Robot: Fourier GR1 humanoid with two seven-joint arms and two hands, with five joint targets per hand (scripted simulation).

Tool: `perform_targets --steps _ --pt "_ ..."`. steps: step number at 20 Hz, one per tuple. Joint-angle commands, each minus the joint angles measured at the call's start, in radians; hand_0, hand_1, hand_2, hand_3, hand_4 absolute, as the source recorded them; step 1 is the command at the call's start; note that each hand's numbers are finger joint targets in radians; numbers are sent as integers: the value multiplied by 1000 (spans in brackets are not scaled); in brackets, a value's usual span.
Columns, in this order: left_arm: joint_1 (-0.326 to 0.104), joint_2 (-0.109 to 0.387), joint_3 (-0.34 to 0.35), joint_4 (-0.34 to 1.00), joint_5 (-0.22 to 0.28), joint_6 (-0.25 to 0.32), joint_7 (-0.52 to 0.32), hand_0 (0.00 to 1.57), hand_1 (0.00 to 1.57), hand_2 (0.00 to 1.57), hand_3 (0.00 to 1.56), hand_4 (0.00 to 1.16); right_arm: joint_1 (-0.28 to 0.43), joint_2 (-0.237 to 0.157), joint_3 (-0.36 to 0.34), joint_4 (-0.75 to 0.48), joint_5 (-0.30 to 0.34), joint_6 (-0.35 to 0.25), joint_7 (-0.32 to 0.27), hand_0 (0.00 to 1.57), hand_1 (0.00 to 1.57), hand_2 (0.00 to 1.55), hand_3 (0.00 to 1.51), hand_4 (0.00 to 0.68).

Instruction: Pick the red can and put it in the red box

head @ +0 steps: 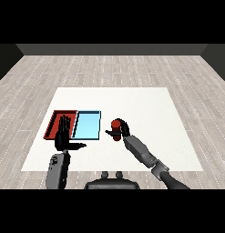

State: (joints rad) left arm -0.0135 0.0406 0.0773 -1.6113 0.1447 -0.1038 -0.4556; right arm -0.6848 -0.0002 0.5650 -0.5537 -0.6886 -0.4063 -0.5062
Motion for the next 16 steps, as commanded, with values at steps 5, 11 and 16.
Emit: perform_targets --steps 5,11,16 --pt "13 43 55 44 48 -54 -45 0 0 0 0 0 -78 0 53 101 -70 -2 -13 1548 1548 1475 1411 558" --pt "47 -11 -21 -46 -2 -7 -11 0 0 0 0 0 -5 -41 -10 -180 64 -107 31 1544 1544 1468 1381 586" --pt "49 -14 -37 -27 -23 -2 -10 0 0 0 0 0 70 -119 -16 -389 129 -131 102 1543 1543 1459 1381 582"
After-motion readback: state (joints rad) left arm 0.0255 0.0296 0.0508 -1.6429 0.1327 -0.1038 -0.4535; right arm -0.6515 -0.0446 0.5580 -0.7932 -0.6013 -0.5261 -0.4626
